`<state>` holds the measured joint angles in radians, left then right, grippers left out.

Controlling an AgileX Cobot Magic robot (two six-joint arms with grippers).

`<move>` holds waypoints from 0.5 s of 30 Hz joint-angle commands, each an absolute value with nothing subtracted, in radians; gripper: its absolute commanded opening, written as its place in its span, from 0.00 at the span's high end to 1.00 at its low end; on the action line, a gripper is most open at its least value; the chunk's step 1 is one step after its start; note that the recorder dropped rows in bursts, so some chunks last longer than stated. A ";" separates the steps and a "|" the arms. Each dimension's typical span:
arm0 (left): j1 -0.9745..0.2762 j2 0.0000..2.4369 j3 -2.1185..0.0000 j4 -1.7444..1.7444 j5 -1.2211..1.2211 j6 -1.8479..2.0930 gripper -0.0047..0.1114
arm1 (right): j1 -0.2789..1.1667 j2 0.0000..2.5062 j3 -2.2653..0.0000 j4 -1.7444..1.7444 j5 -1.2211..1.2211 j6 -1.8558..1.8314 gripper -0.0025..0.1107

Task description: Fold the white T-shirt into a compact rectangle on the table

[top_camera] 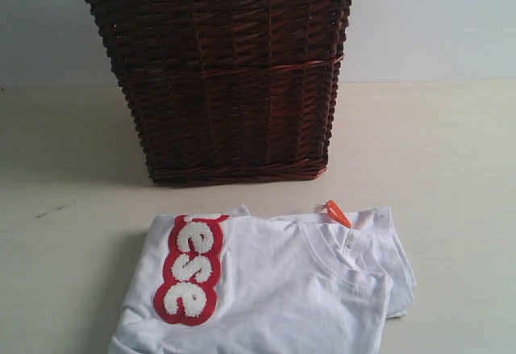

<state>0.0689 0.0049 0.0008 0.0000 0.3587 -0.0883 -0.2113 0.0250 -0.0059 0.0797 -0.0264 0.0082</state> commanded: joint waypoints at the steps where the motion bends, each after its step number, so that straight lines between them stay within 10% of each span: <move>1: 0.072 0.000 0.000 0.000 0.352 -0.085 0.96 | -0.217 0.021 0.000 0.038 0.078 0.014 0.98; 15: 0.072 0.000 0.000 0.000 0.352 -0.086 0.96 | -0.152 0.000 0.000 0.000 0.246 0.029 0.98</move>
